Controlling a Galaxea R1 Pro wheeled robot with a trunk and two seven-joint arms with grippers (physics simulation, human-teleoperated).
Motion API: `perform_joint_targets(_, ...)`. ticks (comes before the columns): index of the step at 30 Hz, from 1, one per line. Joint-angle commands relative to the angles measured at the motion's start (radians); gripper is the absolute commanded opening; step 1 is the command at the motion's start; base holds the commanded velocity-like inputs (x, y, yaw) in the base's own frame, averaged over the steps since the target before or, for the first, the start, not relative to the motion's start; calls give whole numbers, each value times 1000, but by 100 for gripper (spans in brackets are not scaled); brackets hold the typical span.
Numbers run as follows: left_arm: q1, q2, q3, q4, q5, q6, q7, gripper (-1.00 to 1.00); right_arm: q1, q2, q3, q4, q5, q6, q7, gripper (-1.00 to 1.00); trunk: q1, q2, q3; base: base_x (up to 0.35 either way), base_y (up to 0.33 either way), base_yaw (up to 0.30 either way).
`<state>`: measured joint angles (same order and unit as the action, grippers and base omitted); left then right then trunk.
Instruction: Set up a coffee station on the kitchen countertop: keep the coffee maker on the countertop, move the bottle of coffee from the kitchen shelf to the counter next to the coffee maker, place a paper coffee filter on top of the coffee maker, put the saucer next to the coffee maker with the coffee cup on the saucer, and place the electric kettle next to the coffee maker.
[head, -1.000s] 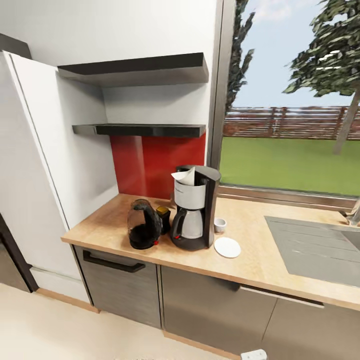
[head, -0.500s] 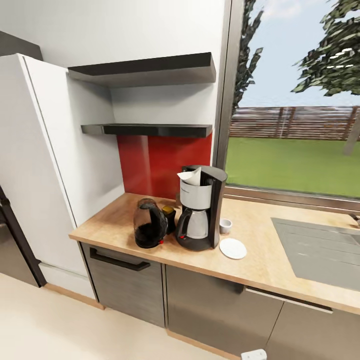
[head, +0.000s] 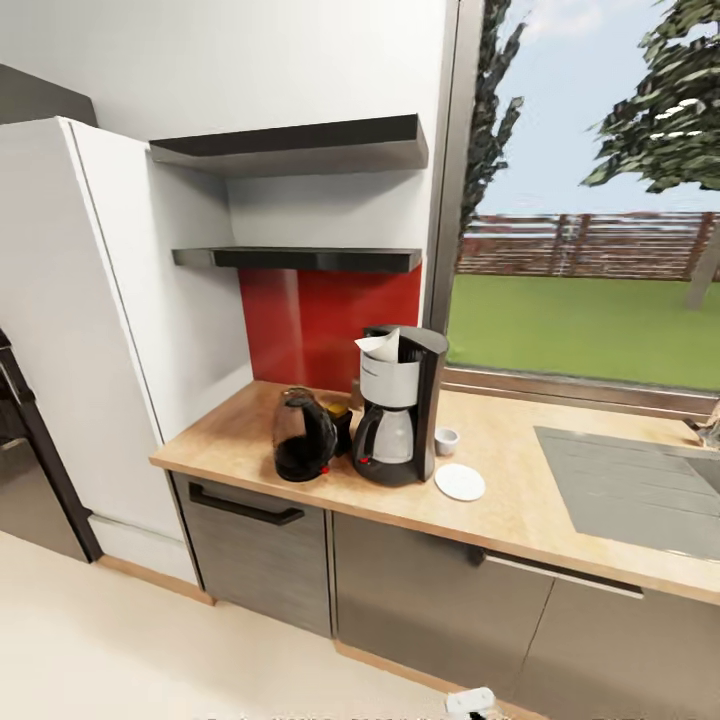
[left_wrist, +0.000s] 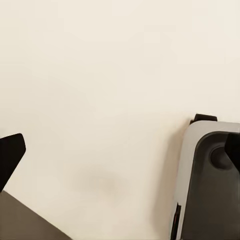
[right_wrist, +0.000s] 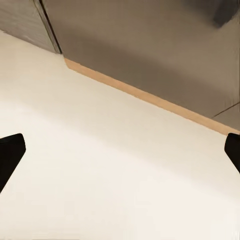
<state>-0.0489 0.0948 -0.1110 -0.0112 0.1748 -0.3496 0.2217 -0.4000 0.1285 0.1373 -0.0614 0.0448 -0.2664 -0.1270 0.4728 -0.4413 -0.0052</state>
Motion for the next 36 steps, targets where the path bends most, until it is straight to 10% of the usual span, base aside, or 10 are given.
perform_joint_targets(1, 0, -3, -9, 1, 8, -3, 2, 100, 0, 4, 5, -32, 4, -2, -8, 100, 0, -1, -1, -40, 0, 0)
perform_joint_targets(17, 0, 1, -14, 5, 5, 0, -3, 100, -22, 6, -9, -730, -10, 17, -20, 100, 0, -1, -1, -5, 0, 0)
perform_joint_targets(24, -1, 2, -12, 3, 4, 0, -7, 100, -148, -11, -39, -768, -20, 177, -91, 100, 0, -1, -1, 0, 0, 0)
perform_joint_targets(29, -1, 2, -14, 3, 3, -3, -8, 100, -289, -23, -141, -778, -20, 511, -118, 100, 0, -1, -1, 0, 0, 0)
perform_joint_targets(36, 0, 3, -13, 5, 5, -1, -10, 100, -346, -71, -177, -779, -19, 604, -172, 100, 0, -1, -1, 2, 0, 0)
